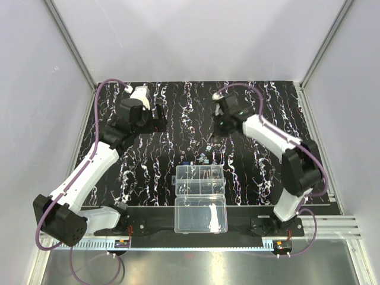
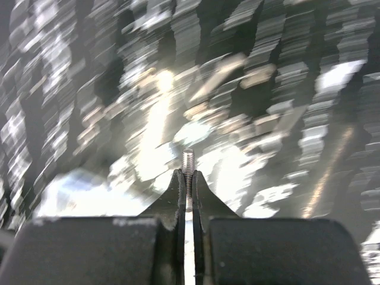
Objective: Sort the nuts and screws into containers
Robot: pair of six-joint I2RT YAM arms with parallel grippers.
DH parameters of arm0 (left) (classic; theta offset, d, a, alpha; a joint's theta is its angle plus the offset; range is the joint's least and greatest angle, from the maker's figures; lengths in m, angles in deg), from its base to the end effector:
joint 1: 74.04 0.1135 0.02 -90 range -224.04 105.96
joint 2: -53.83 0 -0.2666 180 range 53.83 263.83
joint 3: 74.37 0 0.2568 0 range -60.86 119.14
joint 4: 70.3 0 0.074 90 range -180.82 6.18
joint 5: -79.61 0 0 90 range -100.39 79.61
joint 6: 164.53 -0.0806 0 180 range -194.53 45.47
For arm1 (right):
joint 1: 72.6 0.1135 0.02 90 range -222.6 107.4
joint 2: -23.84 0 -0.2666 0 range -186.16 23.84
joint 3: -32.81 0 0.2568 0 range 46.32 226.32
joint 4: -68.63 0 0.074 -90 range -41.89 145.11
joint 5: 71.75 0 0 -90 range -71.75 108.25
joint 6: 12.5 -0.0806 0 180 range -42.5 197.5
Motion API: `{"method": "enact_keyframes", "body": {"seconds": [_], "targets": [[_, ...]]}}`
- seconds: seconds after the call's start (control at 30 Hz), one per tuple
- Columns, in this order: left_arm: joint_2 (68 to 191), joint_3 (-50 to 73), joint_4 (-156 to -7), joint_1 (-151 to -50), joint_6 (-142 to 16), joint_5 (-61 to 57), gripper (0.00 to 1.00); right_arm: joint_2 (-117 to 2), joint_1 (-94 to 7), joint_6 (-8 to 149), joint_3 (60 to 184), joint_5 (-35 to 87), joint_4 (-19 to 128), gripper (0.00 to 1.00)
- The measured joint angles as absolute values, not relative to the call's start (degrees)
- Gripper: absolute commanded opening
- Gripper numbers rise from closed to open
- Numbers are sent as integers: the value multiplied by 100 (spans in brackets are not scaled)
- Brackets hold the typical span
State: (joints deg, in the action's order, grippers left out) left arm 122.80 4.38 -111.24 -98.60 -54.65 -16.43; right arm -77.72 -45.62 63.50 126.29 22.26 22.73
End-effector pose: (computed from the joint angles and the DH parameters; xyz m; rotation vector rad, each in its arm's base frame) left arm 0.2848 -0.1208 0.3262 0.0237 2.1310 -0.3502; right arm 0.3704 0.1949 0.2137 -0.3172 2.5315 0.3740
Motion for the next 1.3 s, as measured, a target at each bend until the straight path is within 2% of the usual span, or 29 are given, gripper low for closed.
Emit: {"method": "enact_keyframes", "body": {"seconds": [0.2, 0.47, 1.0, 1.23, 1.3], "targets": [[12278, 440, -11126, -9860, -5463, -1641, 99, -7151, -3359, 5852, 12067, 2460, 2400, 0], [12278, 440, -11122, -9860, -5461, -1617, 99, -6992, -3228, 5154, 11037, 2534, 2459, 0], [12278, 440, -11117, -9860, -5459, -1551, 99, -6856, -2833, 4763, 10889, 2488, 2394, 0], [12278, 440, -11117, -9860, -5461, -1553, 99, -6856, -2822, 4746, 10889, 2475, 2374, 17], [12278, 440, -11117, -9860, -5461, -1553, 99, -6856, -2824, 4746, 10889, 2468, 2370, 19]]}}
